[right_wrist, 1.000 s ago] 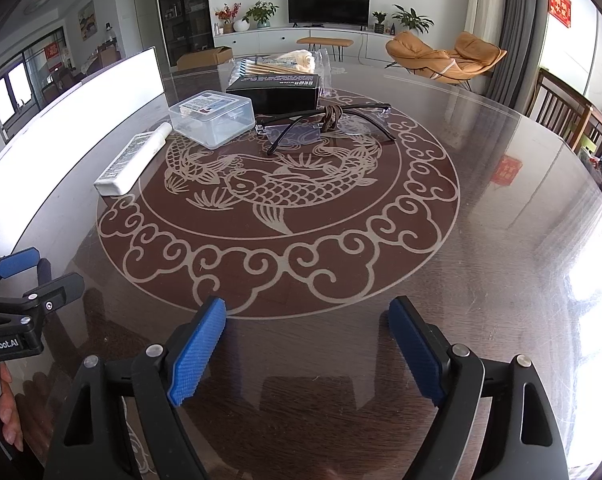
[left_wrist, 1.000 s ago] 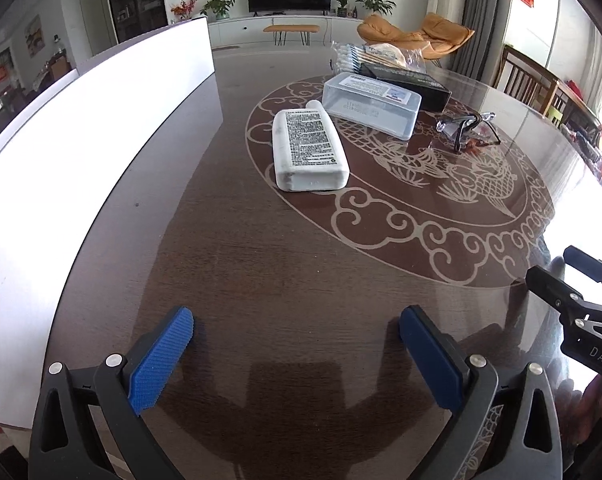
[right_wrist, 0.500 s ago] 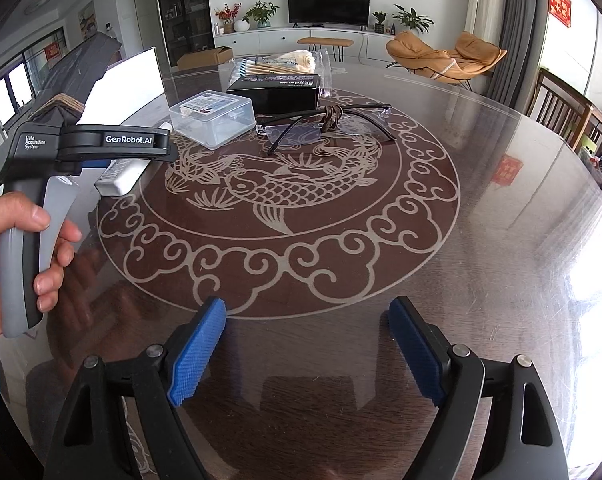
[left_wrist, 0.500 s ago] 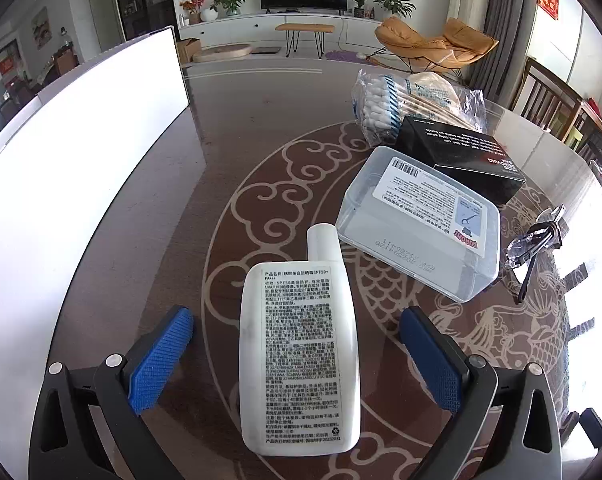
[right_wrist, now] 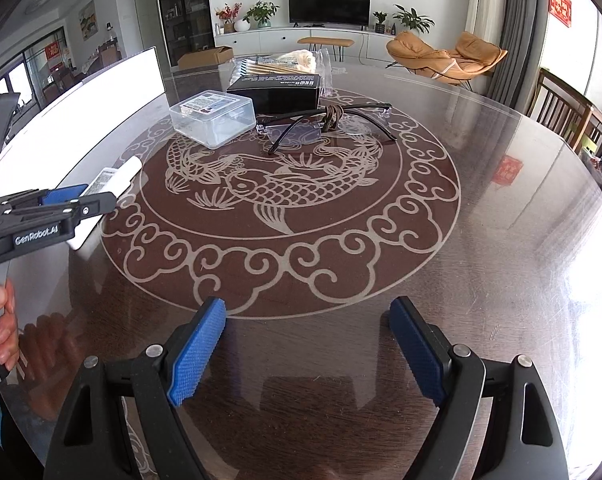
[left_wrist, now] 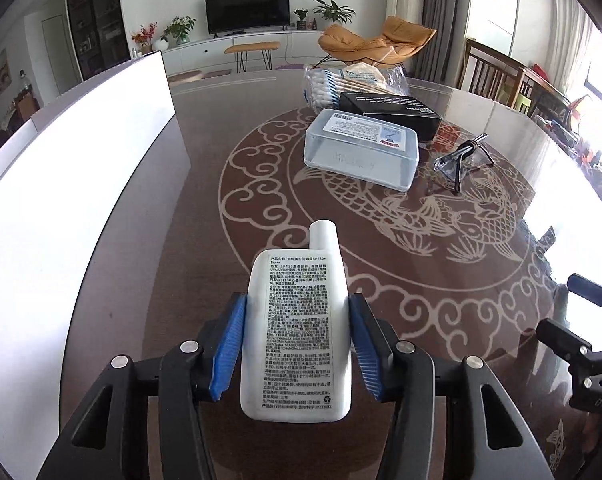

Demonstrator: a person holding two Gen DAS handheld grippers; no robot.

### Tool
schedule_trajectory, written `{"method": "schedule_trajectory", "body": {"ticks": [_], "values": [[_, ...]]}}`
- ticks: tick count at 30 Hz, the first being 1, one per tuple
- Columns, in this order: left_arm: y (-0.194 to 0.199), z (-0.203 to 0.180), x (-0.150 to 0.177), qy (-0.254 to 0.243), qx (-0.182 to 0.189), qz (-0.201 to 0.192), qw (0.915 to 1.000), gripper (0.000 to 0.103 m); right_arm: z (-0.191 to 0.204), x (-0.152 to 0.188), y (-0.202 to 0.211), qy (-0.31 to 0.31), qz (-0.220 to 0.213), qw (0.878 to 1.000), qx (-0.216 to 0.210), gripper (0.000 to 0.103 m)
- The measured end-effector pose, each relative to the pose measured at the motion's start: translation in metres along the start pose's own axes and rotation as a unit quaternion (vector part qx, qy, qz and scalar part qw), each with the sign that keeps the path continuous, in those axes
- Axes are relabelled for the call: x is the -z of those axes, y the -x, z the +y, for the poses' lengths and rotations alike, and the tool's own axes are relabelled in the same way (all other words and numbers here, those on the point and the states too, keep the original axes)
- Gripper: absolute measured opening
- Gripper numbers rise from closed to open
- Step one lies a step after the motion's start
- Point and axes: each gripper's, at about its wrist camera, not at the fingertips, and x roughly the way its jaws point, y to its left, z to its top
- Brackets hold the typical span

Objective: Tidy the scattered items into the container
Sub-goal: 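Lower the left tool onto the white lotion bottle and close it, then grasp the glasses at the folded arms with the right tool while the left tool holds the bottle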

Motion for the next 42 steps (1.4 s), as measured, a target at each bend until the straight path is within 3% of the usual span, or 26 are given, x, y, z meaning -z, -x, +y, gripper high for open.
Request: {"method": "schedule_trajectory", "body": {"ticks": [6, 10, 13, 16, 18, 21, 26, 27, 29, 31, 34, 37, 42], "values": [[0.003, 0.003, 0.004, 0.003, -0.001, -0.002, 1.0, 0.051, -0.001, 0.0, 0.001, -0.002, -0.001, 1.0, -0.003, 0.085], [0.003, 0.002, 0.005, 0.004, -0.001, -0.003, 1.0, 0.051, -0.021, -0.024, -0.011, -0.063, -0.005, 0.996, -0.068, 0.085], [0.003, 0.003, 0.005, 0.005, 0.0, -0.003, 1.0, 0.051, -0.044, -0.065, -0.036, -0.156, 0.006, 0.981, -0.115, 0.085], [0.003, 0.003, 0.005, 0.006, 0.001, -0.003, 1.0, 0.051, -0.059, -0.099, -0.065, -0.247, 0.018, 0.96, -0.131, 0.086], [0.002, 0.002, 0.004, 0.006, 0.001, -0.004, 1.0, 0.051, -0.061, -0.115, -0.077, -0.29, 0.017, 0.949, -0.122, 0.085], [0.002, 0.002, 0.003, 0.008, 0.001, -0.004, 1.0, 0.051, -0.054, -0.136, -0.09, -0.312, 0.018, 0.946, -0.085, 0.085], [0.001, 0.007, 0.002, 0.021, 0.014, -0.006, 0.9997, 0.052, -0.028, -0.158, -0.097, -0.226, 0.035, 0.973, 0.012, 0.082], [0.001, 0.008, 0.002, 0.024, 0.017, -0.006, 0.9996, 0.052, -0.021, -0.158, -0.096, -0.203, 0.036, 0.978, 0.03, 0.075], [0.001, 0.008, 0.002, 0.024, 0.017, -0.006, 0.9995, 0.052, -0.014, -0.154, -0.092, -0.17, 0.026, 0.984, 0.053, 0.049], [0.001, 0.006, 0.002, 0.02, 0.012, -0.005, 0.9997, 0.052, -0.019, -0.147, -0.086, -0.153, 0.017, 0.986, 0.056, 0.015], [0.0, 0.003, 0.002, 0.014, 0.005, -0.003, 0.9999, 0.052, -0.028, -0.132, -0.075, -0.119, 0.017, 0.993, 0.022, 0.013], [0.0, 0.003, 0.002, 0.012, 0.003, -0.003, 0.9999, 0.052, -0.029, -0.102, -0.054, -0.046, 0.022, 0.999, 0.004, 0.014], [0.0, 0.002, 0.002, 0.009, -0.002, -0.002, 1.0, 0.053, -0.028, -0.052, -0.024, 0.033, 0.001, 0.999, 0.004, 0.015]]}}
